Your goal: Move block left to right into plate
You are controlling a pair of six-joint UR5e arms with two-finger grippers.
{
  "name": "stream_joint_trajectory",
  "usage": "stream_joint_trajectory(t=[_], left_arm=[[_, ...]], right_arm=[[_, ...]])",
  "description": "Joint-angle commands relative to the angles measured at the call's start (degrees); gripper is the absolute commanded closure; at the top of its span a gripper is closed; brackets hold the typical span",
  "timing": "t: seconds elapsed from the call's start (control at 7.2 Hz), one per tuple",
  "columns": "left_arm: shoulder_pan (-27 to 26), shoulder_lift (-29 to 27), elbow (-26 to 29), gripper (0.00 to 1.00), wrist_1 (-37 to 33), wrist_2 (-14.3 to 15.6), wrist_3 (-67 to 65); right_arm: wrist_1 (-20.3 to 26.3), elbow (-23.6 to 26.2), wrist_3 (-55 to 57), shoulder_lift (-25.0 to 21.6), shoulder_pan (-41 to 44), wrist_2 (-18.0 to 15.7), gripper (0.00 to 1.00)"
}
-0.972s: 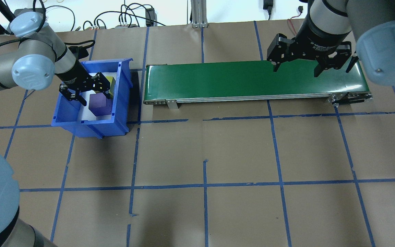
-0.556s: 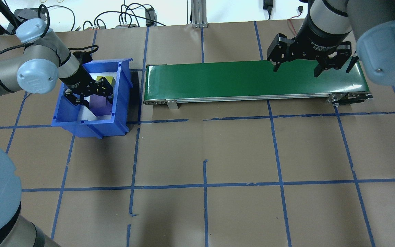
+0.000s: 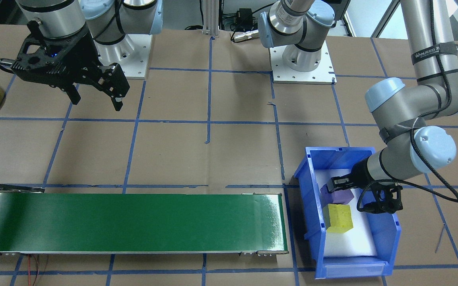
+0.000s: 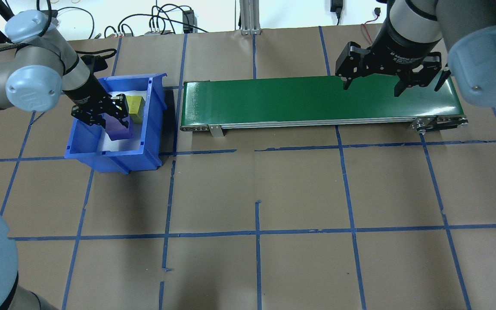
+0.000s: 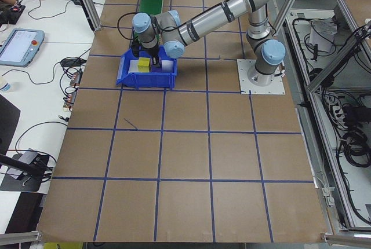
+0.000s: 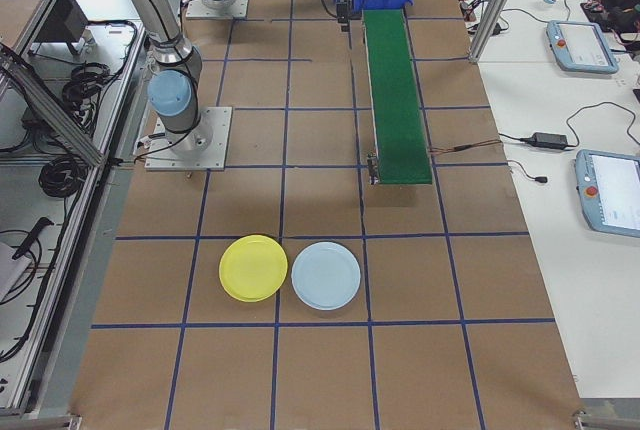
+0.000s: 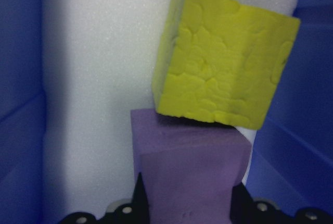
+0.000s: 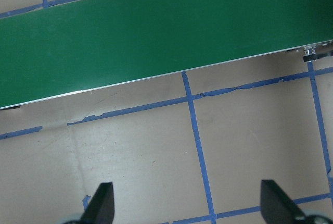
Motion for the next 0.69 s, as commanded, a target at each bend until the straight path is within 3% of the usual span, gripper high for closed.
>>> stream_joint_trajectory(t=[0.0,0.28,0.56], left_arm=[[0.0,5.8,2.7,0.88,-6.1,1.6,0.6],[-2.7,9.4,5.4,0.87,-8.8,1.1,-1.4],[-11.5,10.6,5.4,0.87,-5.4,0.7,-6.8]], right_arm=[[-0.1,0.0,0.0,0.0,0.0,0.2,0.0],[-0.1,0.0,0.0,0.0,0.0,0.2,0.0],[-0.1,0.0,0.0,0.1,-0.2,0.2,0.0]])
